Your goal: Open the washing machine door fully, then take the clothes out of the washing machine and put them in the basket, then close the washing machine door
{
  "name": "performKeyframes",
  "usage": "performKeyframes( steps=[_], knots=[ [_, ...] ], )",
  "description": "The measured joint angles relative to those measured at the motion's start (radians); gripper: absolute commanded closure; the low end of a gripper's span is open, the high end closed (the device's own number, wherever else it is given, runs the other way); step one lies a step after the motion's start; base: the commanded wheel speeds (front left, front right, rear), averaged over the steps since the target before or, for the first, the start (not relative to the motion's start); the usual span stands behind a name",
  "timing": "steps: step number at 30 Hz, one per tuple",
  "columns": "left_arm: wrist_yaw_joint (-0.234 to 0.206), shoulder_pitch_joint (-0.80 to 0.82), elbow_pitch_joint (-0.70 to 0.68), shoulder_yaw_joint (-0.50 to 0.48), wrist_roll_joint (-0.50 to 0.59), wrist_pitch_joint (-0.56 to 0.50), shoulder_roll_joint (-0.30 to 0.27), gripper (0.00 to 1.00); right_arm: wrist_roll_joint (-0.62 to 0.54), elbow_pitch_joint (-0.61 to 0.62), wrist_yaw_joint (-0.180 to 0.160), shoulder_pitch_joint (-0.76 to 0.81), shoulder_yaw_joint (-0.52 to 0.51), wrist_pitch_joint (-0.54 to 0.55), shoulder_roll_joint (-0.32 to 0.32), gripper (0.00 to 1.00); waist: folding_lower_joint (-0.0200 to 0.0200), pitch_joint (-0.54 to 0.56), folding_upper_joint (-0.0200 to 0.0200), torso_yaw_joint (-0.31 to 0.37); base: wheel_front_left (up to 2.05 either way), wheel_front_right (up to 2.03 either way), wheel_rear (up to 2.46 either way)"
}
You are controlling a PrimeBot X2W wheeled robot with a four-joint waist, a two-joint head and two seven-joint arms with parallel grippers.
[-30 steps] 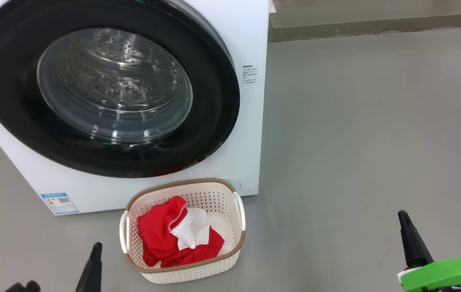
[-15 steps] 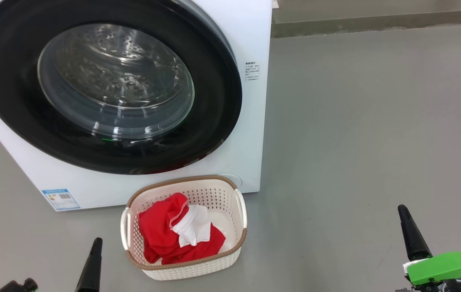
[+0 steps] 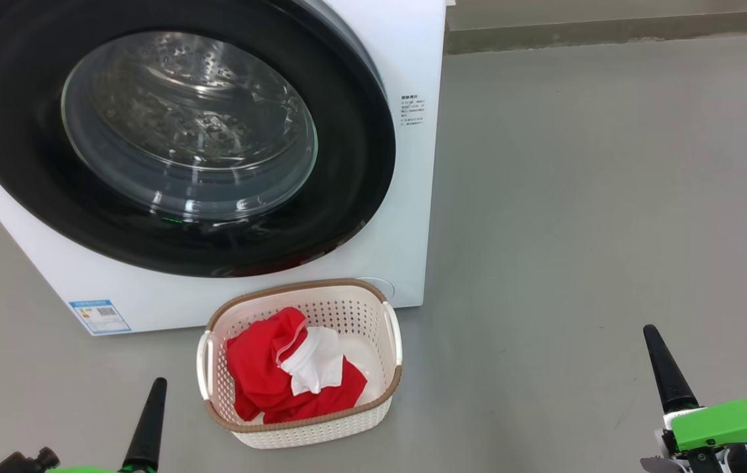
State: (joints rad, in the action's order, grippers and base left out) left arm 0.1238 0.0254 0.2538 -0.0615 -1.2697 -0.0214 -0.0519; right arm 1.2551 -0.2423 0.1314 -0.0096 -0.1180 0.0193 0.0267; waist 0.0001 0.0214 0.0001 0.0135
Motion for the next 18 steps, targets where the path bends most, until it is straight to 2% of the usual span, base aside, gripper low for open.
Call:
performKeyframes(
  steps=[18],
  knots=[
    [0.0,0.021,0.007,-0.009,-0.19,-0.049,0.004,1.0,0.197,-0.016,-0.001,-0.024,-0.005,0.053,0.004,1.0,0.0,-0.014,0.0,-0.008,0.0,0.0,0.0]
  ],
)
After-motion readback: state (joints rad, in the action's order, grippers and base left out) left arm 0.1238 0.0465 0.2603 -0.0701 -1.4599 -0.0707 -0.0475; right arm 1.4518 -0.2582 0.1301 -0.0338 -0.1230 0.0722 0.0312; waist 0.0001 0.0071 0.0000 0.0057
